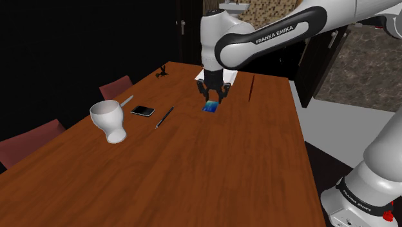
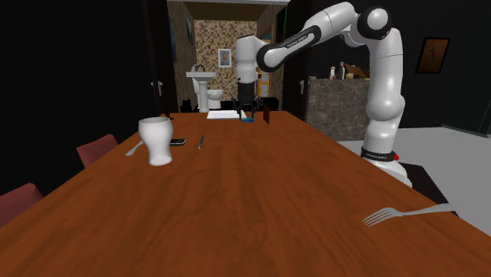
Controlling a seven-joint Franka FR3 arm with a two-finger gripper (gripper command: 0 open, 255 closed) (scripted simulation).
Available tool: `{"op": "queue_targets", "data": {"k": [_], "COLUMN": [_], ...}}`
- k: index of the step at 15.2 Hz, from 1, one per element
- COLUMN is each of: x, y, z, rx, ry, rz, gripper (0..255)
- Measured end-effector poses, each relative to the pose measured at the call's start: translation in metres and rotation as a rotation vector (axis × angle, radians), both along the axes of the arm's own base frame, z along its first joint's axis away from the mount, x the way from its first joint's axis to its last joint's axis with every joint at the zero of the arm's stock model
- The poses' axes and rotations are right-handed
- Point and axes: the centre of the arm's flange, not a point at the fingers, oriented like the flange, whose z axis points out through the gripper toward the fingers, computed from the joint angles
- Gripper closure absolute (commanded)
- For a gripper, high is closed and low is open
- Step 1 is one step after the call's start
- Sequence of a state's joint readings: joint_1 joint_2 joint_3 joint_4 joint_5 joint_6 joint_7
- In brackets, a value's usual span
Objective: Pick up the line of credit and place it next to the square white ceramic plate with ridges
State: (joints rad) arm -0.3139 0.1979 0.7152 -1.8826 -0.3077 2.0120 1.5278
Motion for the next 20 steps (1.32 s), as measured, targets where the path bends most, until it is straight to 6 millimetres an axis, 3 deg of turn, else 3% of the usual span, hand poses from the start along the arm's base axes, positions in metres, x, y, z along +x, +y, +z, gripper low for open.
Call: {"op": "queue_targets", "data": {"k": [20], "x": [0.051], "y": [-0.257], "z": [0.002], "rx": [0.000], "ry": [0.000], "rz": [0.000], "gripper": [255]}}
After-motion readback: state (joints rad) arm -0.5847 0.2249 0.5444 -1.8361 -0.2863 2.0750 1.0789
